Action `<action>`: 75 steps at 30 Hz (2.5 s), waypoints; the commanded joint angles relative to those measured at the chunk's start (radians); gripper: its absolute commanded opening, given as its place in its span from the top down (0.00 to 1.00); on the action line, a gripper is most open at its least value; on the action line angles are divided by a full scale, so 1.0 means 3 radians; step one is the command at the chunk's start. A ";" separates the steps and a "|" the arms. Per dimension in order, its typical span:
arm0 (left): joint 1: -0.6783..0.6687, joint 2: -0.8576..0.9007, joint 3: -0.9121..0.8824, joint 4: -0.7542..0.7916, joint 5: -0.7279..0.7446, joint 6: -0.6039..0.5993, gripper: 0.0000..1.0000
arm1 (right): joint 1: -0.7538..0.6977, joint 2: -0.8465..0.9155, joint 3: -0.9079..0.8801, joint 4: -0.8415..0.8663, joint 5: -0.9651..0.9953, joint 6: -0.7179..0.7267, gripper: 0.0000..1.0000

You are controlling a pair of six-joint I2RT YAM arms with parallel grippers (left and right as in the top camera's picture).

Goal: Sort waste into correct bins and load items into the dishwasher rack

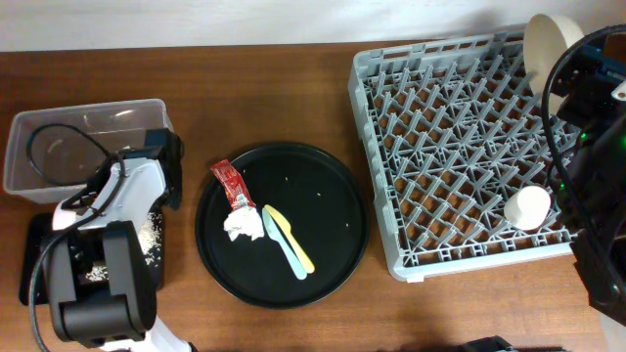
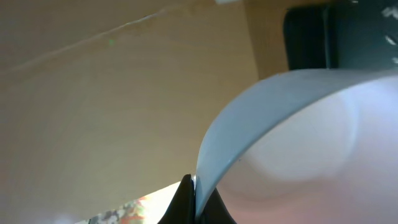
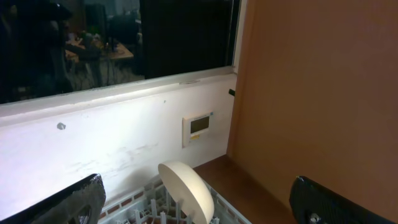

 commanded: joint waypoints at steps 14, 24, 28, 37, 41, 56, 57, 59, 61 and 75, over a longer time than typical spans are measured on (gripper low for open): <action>-0.0122 -0.0334 0.0001 0.0142 0.0441 0.0290 1.00 | -0.0020 0.0003 0.0001 0.0056 0.0069 0.0011 0.02; -0.0057 -0.1059 0.0126 -0.0257 0.3122 -0.0683 1.00 | -0.0018 0.0001 0.0003 0.0086 0.0031 0.0027 0.02; -0.0058 -0.1762 0.0381 -0.0258 0.3574 -0.0680 1.00 | -0.0018 -0.0006 0.0003 0.0036 -0.0404 0.0025 0.02; -0.0074 -0.2641 0.0429 -0.0416 0.4518 -0.0659 1.00 | -0.0018 0.0064 0.0001 -0.0383 -0.1593 0.0025 0.02; -0.0163 -0.2444 0.0280 -0.0409 0.5231 -0.0710 1.00 | -0.0018 0.0117 0.0001 -0.0581 -0.2430 0.0024 0.02; -0.1194 -0.0407 0.0120 0.0657 0.5552 -0.0708 0.99 | -0.0018 0.0738 0.0000 -0.1188 -0.3401 0.0025 0.02; -0.1194 -0.0328 0.0121 0.0716 0.5570 -0.0708 0.89 | -0.0018 0.0813 -0.0001 -0.1209 -0.3426 0.0025 0.02; -0.1194 -0.0230 0.0121 0.0800 0.5600 -0.0708 0.64 | -0.0018 0.0949 -0.0001 -0.1221 -0.3440 0.0025 0.02; -0.1193 -0.0221 0.0125 0.0847 0.5599 -0.0707 0.62 | -0.0018 0.1106 0.0000 -0.1219 -0.3559 0.0055 0.02; -0.0354 -0.1261 0.1871 -0.0973 0.4760 -0.0707 0.01 | 0.0758 0.2387 -0.0001 -0.1359 -0.3258 0.0467 0.29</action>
